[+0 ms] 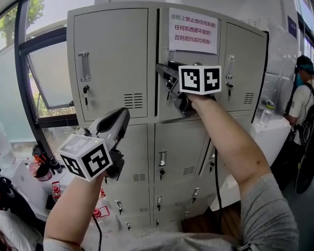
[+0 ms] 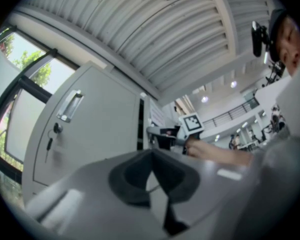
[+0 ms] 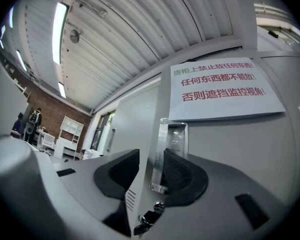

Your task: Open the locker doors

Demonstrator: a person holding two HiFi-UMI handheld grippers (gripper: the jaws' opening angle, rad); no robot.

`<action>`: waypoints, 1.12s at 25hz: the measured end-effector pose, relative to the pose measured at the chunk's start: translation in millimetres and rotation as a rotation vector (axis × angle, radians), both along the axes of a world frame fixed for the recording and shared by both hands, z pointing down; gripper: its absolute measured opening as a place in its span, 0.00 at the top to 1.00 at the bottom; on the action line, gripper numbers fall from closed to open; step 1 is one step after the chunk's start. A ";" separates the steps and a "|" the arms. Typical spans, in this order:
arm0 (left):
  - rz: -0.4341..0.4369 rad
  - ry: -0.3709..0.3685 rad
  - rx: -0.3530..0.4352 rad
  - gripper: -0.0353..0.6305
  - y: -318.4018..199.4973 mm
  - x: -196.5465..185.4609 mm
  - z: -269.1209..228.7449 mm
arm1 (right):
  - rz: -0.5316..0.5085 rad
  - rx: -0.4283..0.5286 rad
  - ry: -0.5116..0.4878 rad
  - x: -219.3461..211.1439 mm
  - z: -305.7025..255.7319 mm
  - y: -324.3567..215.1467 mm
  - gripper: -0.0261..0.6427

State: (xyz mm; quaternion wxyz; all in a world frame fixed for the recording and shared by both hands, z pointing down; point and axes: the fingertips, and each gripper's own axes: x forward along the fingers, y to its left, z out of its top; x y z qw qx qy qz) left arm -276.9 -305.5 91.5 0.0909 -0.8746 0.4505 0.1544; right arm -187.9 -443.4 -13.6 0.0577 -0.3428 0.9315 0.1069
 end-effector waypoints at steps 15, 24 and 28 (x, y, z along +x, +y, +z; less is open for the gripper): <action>0.010 0.029 -0.025 0.94 26.0 161.8 49.1 | -0.325 0.109 -0.034 218.0 -1.9 136.4 0.74; -0.002 0.049 -0.065 0.94 23.1 242.9 64.7 | -0.356 0.121 -0.037 267.6 0.7 130.2 0.74; -0.011 0.051 -0.070 0.94 23.7 260.1 65.3 | -0.364 0.158 -0.033 272.0 1.0 132.0 0.70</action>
